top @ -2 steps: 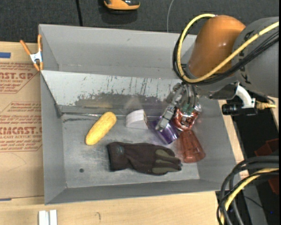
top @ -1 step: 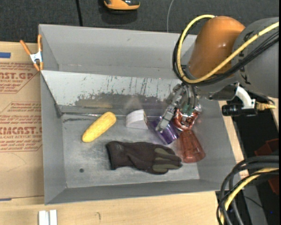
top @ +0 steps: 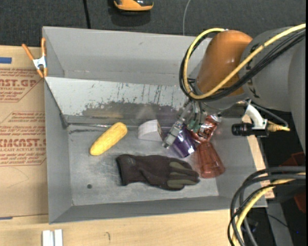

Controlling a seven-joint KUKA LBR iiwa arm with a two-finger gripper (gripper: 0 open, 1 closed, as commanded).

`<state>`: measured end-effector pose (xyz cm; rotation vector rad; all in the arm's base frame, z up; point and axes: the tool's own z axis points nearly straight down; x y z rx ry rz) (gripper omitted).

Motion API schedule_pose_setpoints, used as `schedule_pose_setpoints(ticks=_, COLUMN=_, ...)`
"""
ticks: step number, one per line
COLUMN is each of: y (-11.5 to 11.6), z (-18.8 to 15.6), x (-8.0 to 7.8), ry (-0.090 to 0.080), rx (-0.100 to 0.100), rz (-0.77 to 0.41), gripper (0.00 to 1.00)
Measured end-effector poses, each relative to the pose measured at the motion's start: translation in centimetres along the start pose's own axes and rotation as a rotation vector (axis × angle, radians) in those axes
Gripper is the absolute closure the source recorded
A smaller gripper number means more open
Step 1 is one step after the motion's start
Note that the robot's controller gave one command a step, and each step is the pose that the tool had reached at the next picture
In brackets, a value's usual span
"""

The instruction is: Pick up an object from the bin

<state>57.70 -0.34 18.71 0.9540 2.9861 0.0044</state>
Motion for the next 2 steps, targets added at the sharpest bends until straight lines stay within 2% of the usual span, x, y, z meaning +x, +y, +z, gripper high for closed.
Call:
schedule_pose_setpoints(ticks=1, y=1.2, z=6.9, x=1.5, ry=0.002, rx=0.002, rz=0.081, gripper=0.0)
schedule_pose_setpoints(ticks=2, y=-6.8, z=10.1, x=2.0, ry=0.003, rx=0.003, rz=-0.075, gripper=1.0)
